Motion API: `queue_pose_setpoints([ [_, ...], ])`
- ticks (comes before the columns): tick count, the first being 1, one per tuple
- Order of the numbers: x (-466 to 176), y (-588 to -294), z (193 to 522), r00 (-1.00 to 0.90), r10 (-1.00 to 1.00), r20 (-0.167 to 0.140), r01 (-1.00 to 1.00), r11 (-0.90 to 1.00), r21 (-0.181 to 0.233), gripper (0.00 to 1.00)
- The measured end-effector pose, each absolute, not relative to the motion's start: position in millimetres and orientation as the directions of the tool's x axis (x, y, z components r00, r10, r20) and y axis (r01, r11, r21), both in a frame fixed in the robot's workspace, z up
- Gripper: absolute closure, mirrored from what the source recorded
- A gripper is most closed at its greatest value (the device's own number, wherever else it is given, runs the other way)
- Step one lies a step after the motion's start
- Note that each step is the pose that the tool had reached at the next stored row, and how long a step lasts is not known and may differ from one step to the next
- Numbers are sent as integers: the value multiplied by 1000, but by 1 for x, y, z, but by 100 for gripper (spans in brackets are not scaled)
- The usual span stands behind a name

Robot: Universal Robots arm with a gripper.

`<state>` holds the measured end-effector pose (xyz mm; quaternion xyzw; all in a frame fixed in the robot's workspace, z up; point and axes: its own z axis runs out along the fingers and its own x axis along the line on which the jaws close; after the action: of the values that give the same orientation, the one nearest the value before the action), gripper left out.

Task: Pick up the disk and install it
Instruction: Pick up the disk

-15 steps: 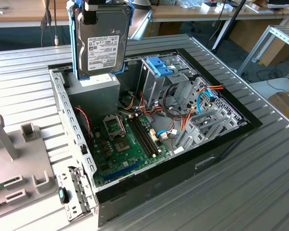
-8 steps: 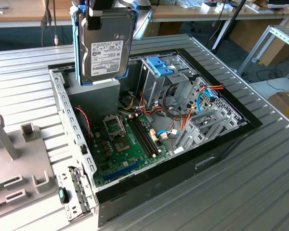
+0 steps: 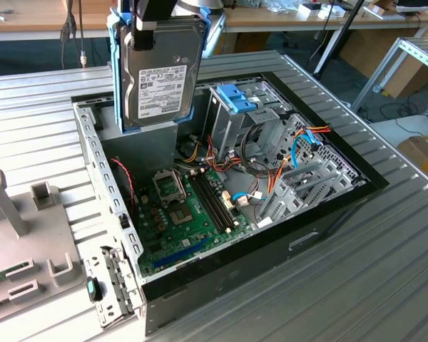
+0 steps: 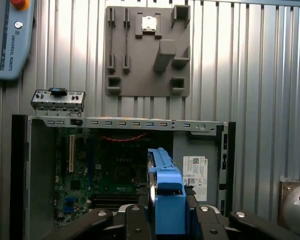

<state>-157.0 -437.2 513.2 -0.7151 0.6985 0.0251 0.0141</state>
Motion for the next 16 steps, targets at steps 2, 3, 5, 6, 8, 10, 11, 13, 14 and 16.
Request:
queue_pose_setpoints([
  [2,-157,-442,513,23,-998,-56,-1000,-24,15,64],
  [3,-157,-445,513,23,-998,-55,-1000,-24,15,64],
  [5,-157,-452,513,23,-998,-55,-1000,-24,15,64],
  [6,-157,-454,513,23,-998,-54,-1000,-24,15,64],
  [8,-156,-457,513,23,-998,-53,-1000,-23,15,64],
  [10,-156,-459,513,22,-998,-53,-1000,-23,15,64],
  [11,-156,-462,513,22,-998,-52,-1000,-23,15,64],
  [13,-155,-469,513,22,-998,-51,-1000,-23,15,64],
  [14,-155,-471,513,22,-998,-50,-1000,-23,15,64],
  [16,-155,-478,513,21,-999,-49,-1000,-22,15,64],
])
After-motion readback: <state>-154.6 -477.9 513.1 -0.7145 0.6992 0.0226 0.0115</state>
